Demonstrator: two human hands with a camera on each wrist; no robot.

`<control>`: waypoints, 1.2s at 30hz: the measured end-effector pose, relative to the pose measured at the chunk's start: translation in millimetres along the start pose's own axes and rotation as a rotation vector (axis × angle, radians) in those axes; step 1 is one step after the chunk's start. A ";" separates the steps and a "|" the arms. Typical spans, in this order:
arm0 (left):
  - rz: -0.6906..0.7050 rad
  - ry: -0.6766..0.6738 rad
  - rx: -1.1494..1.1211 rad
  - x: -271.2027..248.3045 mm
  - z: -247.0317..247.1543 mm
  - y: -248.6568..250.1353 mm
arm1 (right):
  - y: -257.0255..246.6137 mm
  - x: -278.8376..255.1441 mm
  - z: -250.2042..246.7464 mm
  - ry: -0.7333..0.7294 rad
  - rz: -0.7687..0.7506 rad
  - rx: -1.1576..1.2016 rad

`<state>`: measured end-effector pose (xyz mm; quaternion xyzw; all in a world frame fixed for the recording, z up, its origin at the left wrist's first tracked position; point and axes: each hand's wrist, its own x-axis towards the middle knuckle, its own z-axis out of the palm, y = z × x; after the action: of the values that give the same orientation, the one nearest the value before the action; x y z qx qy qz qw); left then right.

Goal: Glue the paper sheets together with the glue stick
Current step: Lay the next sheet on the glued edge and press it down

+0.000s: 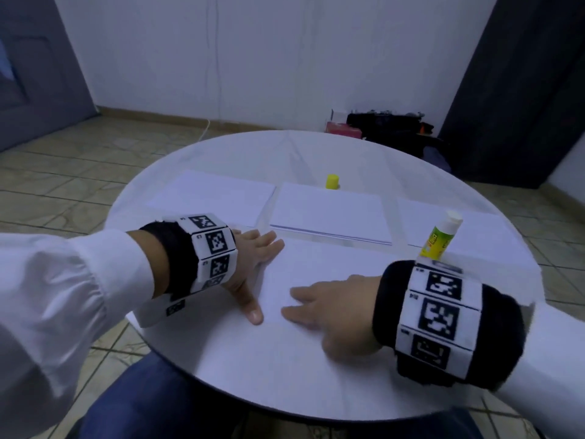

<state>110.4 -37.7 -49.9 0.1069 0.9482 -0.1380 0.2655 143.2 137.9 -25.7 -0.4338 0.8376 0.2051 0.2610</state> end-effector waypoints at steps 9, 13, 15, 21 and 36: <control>-0.032 0.006 0.032 6.6 4.8 3.8 | -21.9 48.2 -31.6 0.043 -0.006 -0.083; -0.019 -0.006 -0.015 7.0 6.2 -2.2 | -2.9 48.4 -26.5 0.048 0.038 0.026; -0.011 0.021 -0.035 5.8 5.5 -3.2 | 12.8 43.0 -21.6 0.020 0.094 0.075; -0.008 -0.002 0.015 0.0 -0.5 -2.0 | 72.6 9.7 4.2 -0.106 0.248 0.211; -0.027 -0.011 0.030 13.0 -19.8 32.5 | 103.6 -20.9 37.2 -0.141 0.357 0.224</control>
<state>99.1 0.8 -47.2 0.0974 0.9459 -0.1563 0.2672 76.7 228.0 -29.7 -0.2316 0.8983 0.1836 0.3252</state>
